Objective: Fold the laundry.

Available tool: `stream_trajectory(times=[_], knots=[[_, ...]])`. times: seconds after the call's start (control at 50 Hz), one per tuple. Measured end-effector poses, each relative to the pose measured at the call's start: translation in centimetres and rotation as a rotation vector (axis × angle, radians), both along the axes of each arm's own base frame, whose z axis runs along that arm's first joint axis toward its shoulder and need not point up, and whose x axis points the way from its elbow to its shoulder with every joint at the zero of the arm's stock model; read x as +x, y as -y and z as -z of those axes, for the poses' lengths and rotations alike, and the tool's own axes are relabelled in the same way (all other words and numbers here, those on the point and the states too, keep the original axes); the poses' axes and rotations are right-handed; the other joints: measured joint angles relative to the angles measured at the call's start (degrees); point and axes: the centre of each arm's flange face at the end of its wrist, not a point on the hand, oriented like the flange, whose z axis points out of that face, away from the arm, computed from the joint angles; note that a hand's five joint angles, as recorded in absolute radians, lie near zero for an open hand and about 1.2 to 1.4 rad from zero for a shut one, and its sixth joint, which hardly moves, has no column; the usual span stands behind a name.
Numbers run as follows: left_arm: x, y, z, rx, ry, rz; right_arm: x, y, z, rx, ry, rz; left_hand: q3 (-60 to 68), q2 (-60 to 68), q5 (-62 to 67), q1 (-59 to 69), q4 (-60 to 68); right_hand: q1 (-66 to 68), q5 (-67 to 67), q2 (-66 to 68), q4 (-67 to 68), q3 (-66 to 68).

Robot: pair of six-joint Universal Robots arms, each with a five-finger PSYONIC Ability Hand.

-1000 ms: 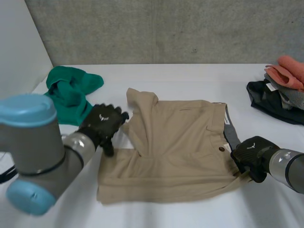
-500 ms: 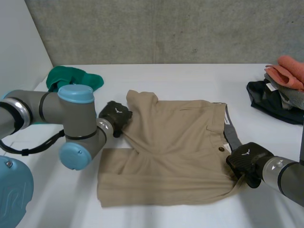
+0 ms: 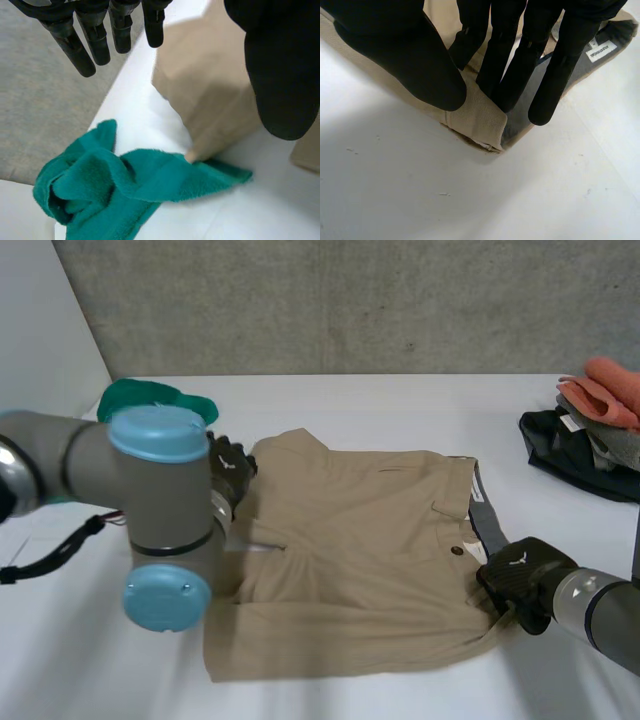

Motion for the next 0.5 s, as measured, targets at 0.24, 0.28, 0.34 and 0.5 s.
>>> stream_trajectory(times=[0.24,0.28,0.34,0.5], knots=[[3.9,-8.6,-2.3,0.22,-0.206,0.065,-0.1,0.2,-0.6,-0.014,0.028,0.027,12.7,13.5,12.0,15.1,13.6,0.0,0.0,0.0,0.0,0.0],[4.3,-10.4,-1.5,0.288,-0.211,0.095,-0.1,0.2,-0.6,-0.015,0.029,0.03,15.6,16.0,15.0,17.1,16.4,0.0,0.0,0.0,0.0,0.0],[4.8,-12.3,-0.4,0.365,-0.21,0.124,-0.2,0.3,-0.6,-0.016,0.031,0.035,15.9,16.3,15.3,17.1,16.8,0.0,0.0,0.0,0.0,0.0],[5.3,-14.1,2.5,0.442,-0.182,0.13,-0.3,0.5,-0.7,-0.017,0.041,0.05,15.9,16.3,14.8,16.9,16.5,0.0,0.0,0.0,0.0,0.0]])
